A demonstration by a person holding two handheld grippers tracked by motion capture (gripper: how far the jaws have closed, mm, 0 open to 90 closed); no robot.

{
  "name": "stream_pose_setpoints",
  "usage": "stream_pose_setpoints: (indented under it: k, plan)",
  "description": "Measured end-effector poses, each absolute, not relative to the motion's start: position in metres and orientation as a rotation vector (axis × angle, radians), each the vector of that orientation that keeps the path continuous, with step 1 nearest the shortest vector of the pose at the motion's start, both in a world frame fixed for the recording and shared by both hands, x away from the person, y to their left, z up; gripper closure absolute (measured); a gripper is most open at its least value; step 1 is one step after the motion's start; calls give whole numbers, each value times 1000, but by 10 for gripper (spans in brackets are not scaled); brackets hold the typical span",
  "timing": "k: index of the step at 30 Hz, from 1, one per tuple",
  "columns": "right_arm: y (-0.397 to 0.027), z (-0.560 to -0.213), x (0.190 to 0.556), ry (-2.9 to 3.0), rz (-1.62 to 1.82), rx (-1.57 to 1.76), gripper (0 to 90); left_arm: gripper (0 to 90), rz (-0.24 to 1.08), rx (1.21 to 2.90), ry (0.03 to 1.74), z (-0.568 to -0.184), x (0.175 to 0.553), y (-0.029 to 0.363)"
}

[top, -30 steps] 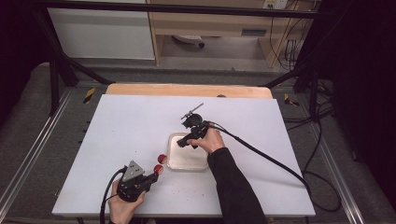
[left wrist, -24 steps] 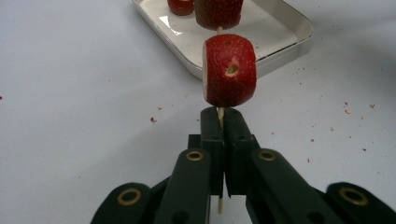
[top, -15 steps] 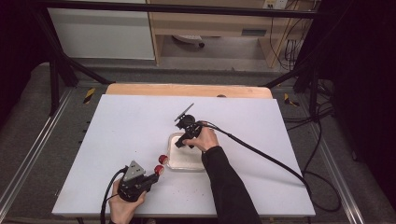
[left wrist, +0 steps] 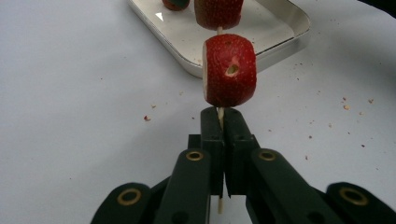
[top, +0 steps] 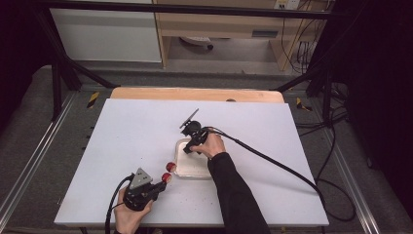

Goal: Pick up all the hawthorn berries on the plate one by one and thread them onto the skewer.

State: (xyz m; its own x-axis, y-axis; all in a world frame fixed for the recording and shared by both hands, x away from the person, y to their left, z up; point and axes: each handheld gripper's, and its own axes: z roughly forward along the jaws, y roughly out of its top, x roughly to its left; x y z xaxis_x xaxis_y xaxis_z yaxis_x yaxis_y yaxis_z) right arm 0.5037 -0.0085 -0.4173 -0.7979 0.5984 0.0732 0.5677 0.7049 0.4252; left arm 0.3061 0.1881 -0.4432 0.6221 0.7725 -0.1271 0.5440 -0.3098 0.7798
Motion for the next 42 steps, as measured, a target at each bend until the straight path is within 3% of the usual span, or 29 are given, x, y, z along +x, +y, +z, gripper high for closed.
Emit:
stream_pose_setpoints:
  k: [4,21,42]
  plan:
    - [-7,-419,504,2840,666,967,610,881,344,2006,1034,-443,306,189]
    - [-16,-395,492,2784,705,1031,617,881,351,2007,1028,-442,305,187]
    - [-76,-381,448,2640,1017,1131,618,883,356,2030,989,-440,304,162]
